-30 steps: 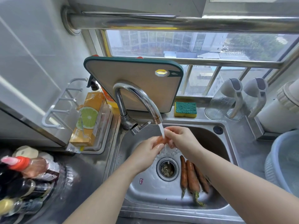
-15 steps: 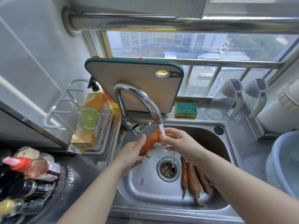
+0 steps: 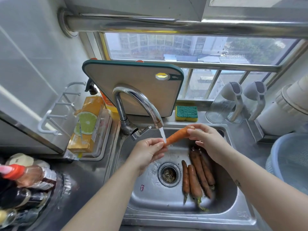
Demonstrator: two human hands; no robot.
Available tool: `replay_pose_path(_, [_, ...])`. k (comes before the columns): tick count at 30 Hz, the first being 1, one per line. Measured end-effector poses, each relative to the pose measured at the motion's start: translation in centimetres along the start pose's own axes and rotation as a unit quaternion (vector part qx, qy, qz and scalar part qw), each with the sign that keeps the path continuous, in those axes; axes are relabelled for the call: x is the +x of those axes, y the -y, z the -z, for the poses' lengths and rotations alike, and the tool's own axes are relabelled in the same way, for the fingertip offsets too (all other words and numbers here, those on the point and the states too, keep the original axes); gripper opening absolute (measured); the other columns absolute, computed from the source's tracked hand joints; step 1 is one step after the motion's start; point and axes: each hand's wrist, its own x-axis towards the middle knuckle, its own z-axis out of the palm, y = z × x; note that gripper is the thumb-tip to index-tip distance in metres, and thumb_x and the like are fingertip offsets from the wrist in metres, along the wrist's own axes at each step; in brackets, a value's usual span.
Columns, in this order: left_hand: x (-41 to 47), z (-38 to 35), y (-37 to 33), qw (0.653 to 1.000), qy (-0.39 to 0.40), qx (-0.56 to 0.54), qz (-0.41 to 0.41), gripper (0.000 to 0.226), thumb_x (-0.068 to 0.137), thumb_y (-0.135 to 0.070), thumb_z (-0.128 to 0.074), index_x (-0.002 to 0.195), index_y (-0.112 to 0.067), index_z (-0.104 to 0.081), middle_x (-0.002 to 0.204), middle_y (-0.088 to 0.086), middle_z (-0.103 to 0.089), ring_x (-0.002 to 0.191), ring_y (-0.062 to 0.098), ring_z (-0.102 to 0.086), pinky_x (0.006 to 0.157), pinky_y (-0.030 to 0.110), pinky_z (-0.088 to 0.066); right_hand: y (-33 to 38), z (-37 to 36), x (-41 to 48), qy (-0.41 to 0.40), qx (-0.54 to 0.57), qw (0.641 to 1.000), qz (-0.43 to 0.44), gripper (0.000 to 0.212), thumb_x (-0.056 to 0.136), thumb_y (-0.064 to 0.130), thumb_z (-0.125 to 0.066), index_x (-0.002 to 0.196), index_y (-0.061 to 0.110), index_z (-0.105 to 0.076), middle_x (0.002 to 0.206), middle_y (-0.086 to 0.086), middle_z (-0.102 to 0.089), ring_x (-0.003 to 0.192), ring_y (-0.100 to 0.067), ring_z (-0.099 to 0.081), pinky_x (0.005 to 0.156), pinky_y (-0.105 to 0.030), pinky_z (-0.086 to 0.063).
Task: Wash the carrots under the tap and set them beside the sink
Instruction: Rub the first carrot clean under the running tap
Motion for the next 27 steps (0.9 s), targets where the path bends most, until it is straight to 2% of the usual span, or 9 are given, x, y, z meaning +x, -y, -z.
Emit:
replay_pose_path(2, [0.4,0.3,0.7,0.995,-0.029,0.09,-0.019,0.013,0.092,-0.008,-0.057,0.103,-0.008,-0.065,0.09,0.007,-0.072,0.078,0.013,-0.069,0.075,0.025,-0.057,0.3,-0.2,-0.4,-0.005,-0.031,0.999,0.033,0.009,0.084,0.027,-0.068,0.09,0.021,-0.065,0.085,0.002,-0.072,0.084,-0.01,-0.066,0.077,-0.023,-0.047])
replay_pose_path(5, [0.0,0.8,1.3,0.958,-0.028,0.272,-0.083,0.012,0.089,-0.018,-0.063,0.095,-0.029,-0.068,0.095,-0.005,-0.071,0.092,0.014,-0.065,0.087,0.029,-0.05,0.4,-1.4,-0.8,-0.023,-0.144,0.987,0.071,0.022,0.08,0.037,-0.072,0.084,0.018,-0.065,0.075,0.003,-0.073,0.071,-0.003,-0.067,0.068,-0.016,-0.047])
replay_pose_path(8, [-1.1,0.6,1.5,0.931,-0.009,0.338,-0.141,0.027,0.084,-0.019,-0.069,0.098,-0.041,-0.061,0.1,-0.014,-0.069,0.099,0.006,-0.063,0.092,0.026,-0.047,0.0,-3.4,-1.0,-0.032,-0.236,0.967,0.089,0.029,0.078,0.046,-0.071,0.08,0.017,-0.066,0.066,0.006,-0.072,0.065,0.0,-0.064,0.061,-0.014,-0.045])
replay_pose_path(14, [-2.8,1.0,2.0,0.902,-0.067,0.391,-0.17,0.025,0.086,-0.022,-0.066,0.109,-0.029,-0.062,0.103,-0.011,-0.066,0.094,0.005,-0.06,0.084,0.022,-0.044,-1.0,-5.9,-1.2,0.034,-0.183,0.98,0.071,0.027,0.091,0.038,-0.059,0.084,0.017,-0.074,0.076,0.003,-0.074,0.072,-0.003,-0.064,0.07,-0.018,-0.046])
replay_pose_path(17, [-3.1,1.9,3.1,0.844,-0.089,0.51,-0.136,0.029,0.089,-0.029,-0.06,0.117,-0.023,-0.058,0.111,-0.004,-0.057,0.098,0.015,-0.058,0.086,0.029,-0.045,-2.6,-5.5,-1.2,0.015,-0.192,0.981,0.036,0.026,0.094,0.033,-0.055,0.091,0.014,-0.073,0.082,0.002,-0.073,0.074,-0.007,-0.062,0.075,-0.025,-0.046])
replay_pose_path(19, [-3.3,2.6,4.2,0.812,-0.098,0.568,-0.092,0.028,0.09,-0.034,-0.056,0.116,-0.024,-0.057,0.111,0.0,-0.052,0.095,0.02,-0.058,0.087,0.035,-0.048,-3.9,-5.5,-1.3,0.029,-0.225,0.974,0.002,0.021,0.093,0.03,-0.057,0.094,0.014,-0.072,0.081,0.003,-0.072,0.074,-0.01,-0.062,0.071,-0.022,-0.047])
replay_pose_path(21, [-3.4,3.3,5.0,0.821,-0.109,0.556,-0.062,0.025,0.09,-0.038,-0.053,0.11,-0.024,-0.059,0.106,0.001,-0.055,0.09,0.021,-0.059,0.084,0.037,-0.05,-5.0,-6.0,-1.7,0.063,-0.265,0.962,-0.027,0.019,0.091,0.028,-0.06,0.099,0.015,-0.071,0.082,0.003,-0.072,0.077,-0.011,-0.064,0.062,-0.015,-0.046])
replay_pose_path(24, [-3.5,4.9,5.7,0.825,-0.146,0.543,-0.045,0.029,0.09,-0.043,-0.049,0.113,-0.027,-0.056,0.108,0.0,-0.06,0.095,0.022,-0.06,0.083,0.038,-0.051,-5.7,-7.2,-2.0,0.086,-0.303,0.948,-0.039,0.021,0.091,0.026,-0.061,0.103,0.012,-0.072,0.093,-0.002,-0.073,0.085,-0.012,-0.065,0.07,-0.019,-0.043])
replay_pose_path(27, [-3.7,7.2,5.9,0.852,-0.204,0.48,-0.04,0.031,0.091,-0.048,-0.047,0.114,-0.029,-0.056,0.107,-0.002,-0.061,0.095,0.021,-0.061,0.083,0.037,-0.05,-5.7,-8.5,-2.2,0.106,-0.314,0.942,-0.046,0.022,0.091,0.026,-0.059,0.104,0.011,-0.071,0.094,-0.003,-0.071,0.086,-0.016,-0.066,0.068,-0.021,-0.048])
